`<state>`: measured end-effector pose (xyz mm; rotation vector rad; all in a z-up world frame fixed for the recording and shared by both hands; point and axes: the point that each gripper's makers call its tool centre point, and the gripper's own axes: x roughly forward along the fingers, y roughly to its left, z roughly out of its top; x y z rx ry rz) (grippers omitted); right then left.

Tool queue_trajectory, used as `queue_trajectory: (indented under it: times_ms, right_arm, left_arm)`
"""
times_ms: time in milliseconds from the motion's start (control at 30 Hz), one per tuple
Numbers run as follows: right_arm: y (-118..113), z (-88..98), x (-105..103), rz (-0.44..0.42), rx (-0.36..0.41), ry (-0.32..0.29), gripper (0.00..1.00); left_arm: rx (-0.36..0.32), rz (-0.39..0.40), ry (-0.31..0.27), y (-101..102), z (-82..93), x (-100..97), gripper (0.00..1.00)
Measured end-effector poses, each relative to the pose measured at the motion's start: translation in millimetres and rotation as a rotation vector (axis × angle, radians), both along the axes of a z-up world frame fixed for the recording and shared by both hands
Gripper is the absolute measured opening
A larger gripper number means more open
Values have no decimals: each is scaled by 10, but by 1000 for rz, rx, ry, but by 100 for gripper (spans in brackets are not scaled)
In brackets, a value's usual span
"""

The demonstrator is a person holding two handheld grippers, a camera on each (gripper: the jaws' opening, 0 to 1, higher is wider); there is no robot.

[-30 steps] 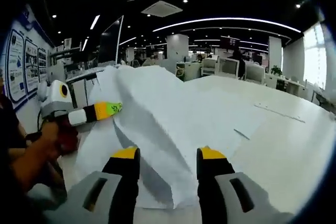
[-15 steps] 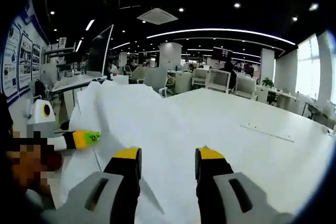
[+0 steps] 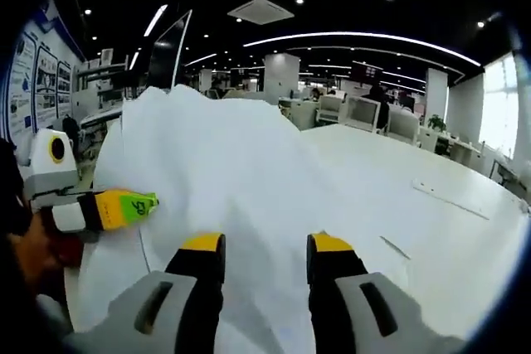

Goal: Organize the stack of printing papers by aligning and flattening the scattered papers on the table

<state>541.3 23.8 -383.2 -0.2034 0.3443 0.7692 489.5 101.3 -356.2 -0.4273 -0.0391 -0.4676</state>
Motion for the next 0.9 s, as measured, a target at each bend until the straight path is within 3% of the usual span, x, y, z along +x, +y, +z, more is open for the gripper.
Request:
queue_trajectory:
  times_ms: [167,300,333,433,500,567,733,767,900]
  right_arm:
    - [-260,105,126,14,9,-14,41]
    - [-477,164,242,100,45,22,43]
    - [-522,138,252,114,54,63,44]
    - [-655,107,288,154,35,83,44]
    - [-753,57,274,195,-33,74,45]
    - [-790,56,271,194,-36,85,46]
    - [-748,66,82,313,18,143,47]
    - [-788,30,70,305,-5,162,48]
    - [-914,-16,-49,333,-116,107,49]
  left_arm:
    - [-33,-16,-7,12,33,-3,6]
    - [-49,-49,-7,-23,49,-26,6]
    - [-50,-54,-7,-29,49,-29,6]
    - [-45,-73,-9,-68,49,-55,6]
    - [-44,-84,-9,-84,50,-63,6]
    - [-46,-88,-9,-80,53,-59,6]
    - [-55,-95,-10,-86,64,-69,6]
    - [-56,-97,-9,-86,65,-69,6]
    - [-53,-94,-15,-88,73,-83,7]
